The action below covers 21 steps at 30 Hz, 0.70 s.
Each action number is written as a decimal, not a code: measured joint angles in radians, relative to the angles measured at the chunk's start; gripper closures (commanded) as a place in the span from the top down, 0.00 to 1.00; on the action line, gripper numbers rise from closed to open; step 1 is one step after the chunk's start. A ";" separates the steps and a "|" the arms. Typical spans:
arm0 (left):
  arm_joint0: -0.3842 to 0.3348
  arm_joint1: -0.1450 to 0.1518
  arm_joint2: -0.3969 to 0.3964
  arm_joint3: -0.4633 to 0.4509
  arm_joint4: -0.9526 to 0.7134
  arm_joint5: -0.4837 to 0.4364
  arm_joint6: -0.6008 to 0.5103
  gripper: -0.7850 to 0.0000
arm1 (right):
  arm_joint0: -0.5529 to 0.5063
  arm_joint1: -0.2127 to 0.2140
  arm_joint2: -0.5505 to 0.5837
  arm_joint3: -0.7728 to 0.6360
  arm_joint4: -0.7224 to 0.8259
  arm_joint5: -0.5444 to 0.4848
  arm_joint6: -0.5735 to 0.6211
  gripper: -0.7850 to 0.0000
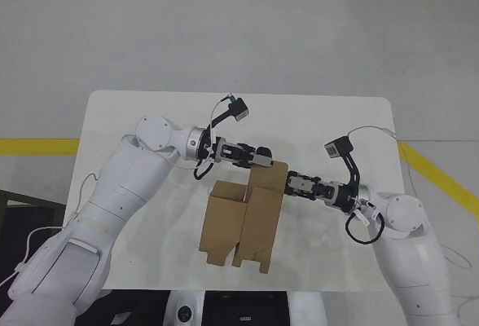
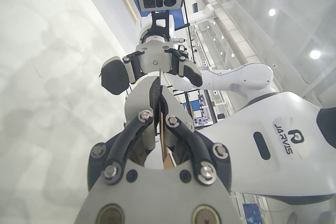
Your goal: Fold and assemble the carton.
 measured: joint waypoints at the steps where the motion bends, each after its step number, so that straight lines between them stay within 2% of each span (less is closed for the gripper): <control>1: -0.004 -0.003 0.005 0.007 -0.002 0.000 0.000 0.00 | 0.001 0.001 -0.004 0.001 -0.002 -0.003 0.002 0.70; 3: -0.010 -0.005 0.012 0.017 -0.002 0.000 0.000 0.00 | 0.002 0.003 -0.006 0.003 -0.004 -0.007 0.003 0.72; 4: -0.014 -0.007 0.015 0.024 0.000 0.001 -0.001 0.00 | 0.003 0.004 -0.007 0.004 -0.004 -0.008 0.003 0.69; 6: -0.018 -0.008 0.018 0.033 0.004 0.002 -0.002 0.00 | 0.003 0.007 -0.008 0.004 -0.005 -0.011 0.001 0.52; 7: -0.020 -0.008 0.019 0.039 0.005 0.003 -0.003 0.00 | 0.002 0.008 -0.008 0.003 -0.005 -0.012 0.001 0.53; 12: -0.023 -0.010 0.023 0.053 0.006 0.004 -0.004 0.00 | 0.000 0.013 -0.017 0.003 -0.011 -0.016 0.001 0.38; 18: -0.024 -0.012 0.025 0.055 0.003 0.008 -0.008 0.00 | 0.002 0.018 -0.032 0.007 -0.014 -0.016 -0.011 0.27; 21: -0.025 -0.012 0.025 0.055 0.001 0.007 -0.007 0.00 | 0.003 0.020 -0.040 0.008 -0.014 -0.015 -0.017 0.11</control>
